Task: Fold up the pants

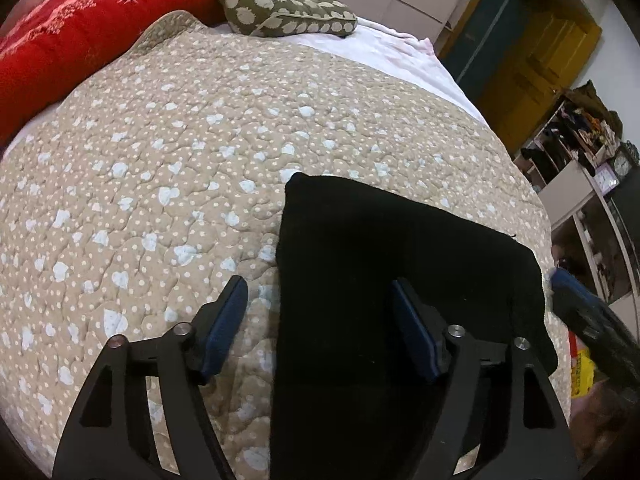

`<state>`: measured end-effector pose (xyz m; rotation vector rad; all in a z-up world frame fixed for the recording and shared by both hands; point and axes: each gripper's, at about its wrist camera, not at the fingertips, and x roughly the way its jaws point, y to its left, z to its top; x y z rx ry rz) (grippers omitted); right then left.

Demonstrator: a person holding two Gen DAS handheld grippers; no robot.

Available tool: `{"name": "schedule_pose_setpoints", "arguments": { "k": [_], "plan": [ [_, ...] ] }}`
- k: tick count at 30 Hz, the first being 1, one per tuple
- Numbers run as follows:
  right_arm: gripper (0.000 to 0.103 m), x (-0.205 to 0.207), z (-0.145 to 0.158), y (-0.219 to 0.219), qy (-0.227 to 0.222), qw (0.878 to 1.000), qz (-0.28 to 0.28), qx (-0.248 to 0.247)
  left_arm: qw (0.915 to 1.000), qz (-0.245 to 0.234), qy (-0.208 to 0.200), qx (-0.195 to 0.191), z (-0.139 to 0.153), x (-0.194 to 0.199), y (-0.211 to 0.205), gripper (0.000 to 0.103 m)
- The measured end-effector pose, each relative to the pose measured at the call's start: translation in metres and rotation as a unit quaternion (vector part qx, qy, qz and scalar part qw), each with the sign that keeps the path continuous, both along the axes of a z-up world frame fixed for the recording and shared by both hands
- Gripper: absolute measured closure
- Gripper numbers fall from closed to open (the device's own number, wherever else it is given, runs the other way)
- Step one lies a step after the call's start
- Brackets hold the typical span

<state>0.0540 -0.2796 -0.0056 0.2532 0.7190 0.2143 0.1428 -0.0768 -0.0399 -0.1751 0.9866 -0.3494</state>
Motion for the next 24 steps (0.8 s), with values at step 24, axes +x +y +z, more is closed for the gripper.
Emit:
{"name": "schedule_pose_setpoints", "arguments": {
  "k": [24],
  "plan": [
    [0.058, -0.038, 0.002, 0.025, 0.014, 0.995, -0.049, -0.089, 0.9906, 0.026, -0.083, 0.105, 0.036, -0.062, -0.005, 0.027]
  ]
}}
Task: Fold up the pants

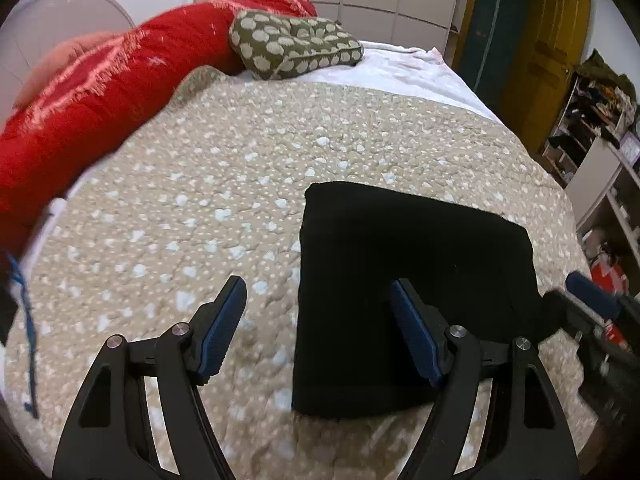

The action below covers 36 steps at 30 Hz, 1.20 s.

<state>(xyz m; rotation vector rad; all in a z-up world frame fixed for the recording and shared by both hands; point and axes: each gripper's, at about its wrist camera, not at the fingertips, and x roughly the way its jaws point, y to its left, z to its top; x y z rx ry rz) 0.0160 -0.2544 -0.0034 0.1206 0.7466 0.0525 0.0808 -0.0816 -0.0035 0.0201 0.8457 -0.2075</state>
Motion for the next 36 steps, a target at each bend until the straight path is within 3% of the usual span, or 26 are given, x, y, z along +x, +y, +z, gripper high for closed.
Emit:
{"name": "schedule_pose_setpoints", "arguments": {
  "k": [6, 28, 36],
  "plan": [
    [0.057, -0.018, 0.008, -0.006, -0.005, 0.999, -0.030, 0.016, 0.9989, 0.011, -0.041, 0.019, 0.014, -0.034, 0.003, 0.027],
    [0.056, -0.058, 0.037, 0.000, -0.028, 0.999, -0.033, 0.021, 0.9949, 0.014, -0.099, 0.016, 0.052, -0.091, 0.000, 0.027],
    [0.055, -0.063, 0.041, 0.002, -0.033, 0.999, -0.029, 0.020, 0.9950, 0.021, -0.097, 0.010, 0.053, -0.096, 0.003, 0.027]
  ]
}}
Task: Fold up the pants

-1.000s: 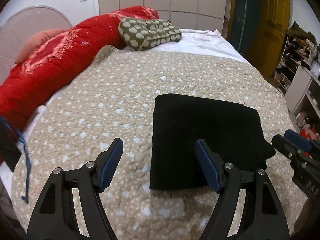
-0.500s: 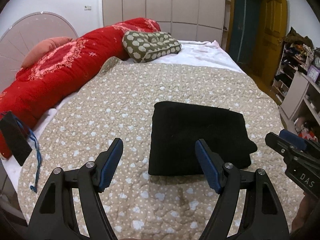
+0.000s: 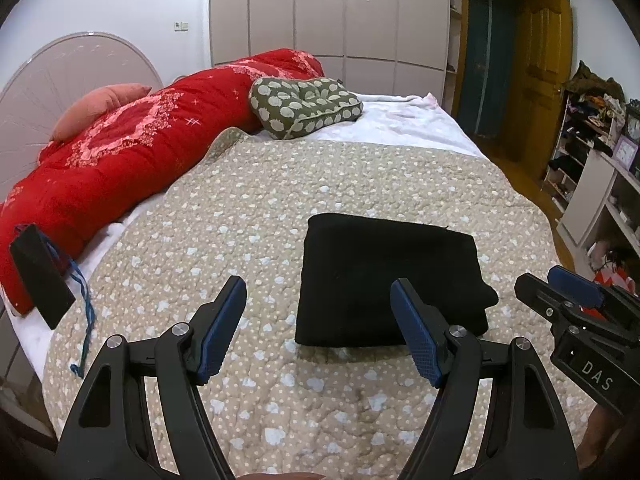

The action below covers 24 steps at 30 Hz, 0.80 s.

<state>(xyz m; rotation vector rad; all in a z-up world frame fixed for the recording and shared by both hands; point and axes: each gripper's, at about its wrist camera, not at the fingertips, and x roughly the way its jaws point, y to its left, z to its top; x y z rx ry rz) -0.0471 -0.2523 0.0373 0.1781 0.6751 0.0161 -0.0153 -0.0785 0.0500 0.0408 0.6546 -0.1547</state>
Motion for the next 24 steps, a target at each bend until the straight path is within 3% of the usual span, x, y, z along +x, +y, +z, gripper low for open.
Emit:
{"name": "schedule_pose_setpoints", "arguments": {
  "k": [24],
  "plan": [
    [0.055, 0.0023, -0.0073, 0.0033, 0.011, 1.000, 0.003, 0.003, 1.0000, -0.001, 0.003, 0.004, -0.0029, 0.0008, 0.0001, 0.027]
  ]
}}
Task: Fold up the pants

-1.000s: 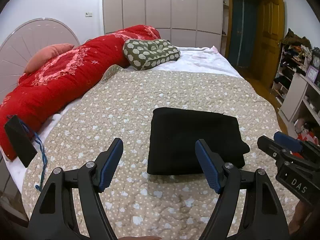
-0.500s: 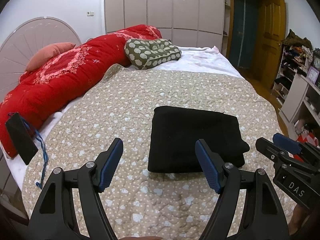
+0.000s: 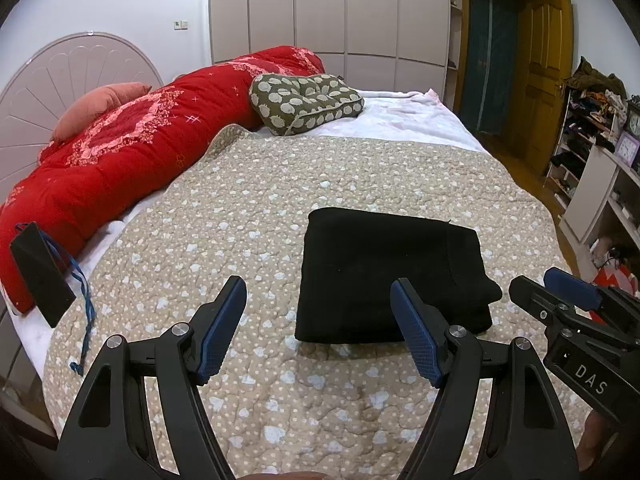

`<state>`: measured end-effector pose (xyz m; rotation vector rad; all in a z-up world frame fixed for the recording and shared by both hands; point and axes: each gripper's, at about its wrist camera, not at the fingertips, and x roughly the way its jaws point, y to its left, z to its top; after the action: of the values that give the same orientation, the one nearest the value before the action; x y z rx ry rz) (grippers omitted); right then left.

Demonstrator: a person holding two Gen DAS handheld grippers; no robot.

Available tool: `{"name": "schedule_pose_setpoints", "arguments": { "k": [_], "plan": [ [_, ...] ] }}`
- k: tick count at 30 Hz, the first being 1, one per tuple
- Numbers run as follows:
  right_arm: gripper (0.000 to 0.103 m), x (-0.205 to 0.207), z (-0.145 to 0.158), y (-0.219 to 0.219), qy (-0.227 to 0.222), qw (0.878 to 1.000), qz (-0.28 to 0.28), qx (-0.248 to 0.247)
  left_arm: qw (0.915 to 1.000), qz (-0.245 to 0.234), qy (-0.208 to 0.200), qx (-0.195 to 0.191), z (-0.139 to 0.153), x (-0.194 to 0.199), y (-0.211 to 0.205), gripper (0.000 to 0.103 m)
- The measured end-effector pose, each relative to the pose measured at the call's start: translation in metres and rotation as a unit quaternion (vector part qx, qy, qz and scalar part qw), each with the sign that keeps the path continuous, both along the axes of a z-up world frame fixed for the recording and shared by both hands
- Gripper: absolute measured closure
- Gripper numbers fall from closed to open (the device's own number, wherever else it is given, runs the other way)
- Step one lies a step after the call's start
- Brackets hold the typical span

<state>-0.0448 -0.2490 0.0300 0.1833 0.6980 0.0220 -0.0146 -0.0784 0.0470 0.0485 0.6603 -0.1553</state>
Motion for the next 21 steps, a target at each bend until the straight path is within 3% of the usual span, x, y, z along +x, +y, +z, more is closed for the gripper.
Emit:
{"name": "schedule_pose_setpoints", "arguments": {
  "k": [21],
  "plan": [
    [0.055, 0.0044, -0.0013, 0.0039, 0.007, 1.000, 0.008, 0.002, 1.0000, -0.001, 0.004, -0.001, -0.0026, 0.0010, 0.0005, 0.027]
  ]
}}
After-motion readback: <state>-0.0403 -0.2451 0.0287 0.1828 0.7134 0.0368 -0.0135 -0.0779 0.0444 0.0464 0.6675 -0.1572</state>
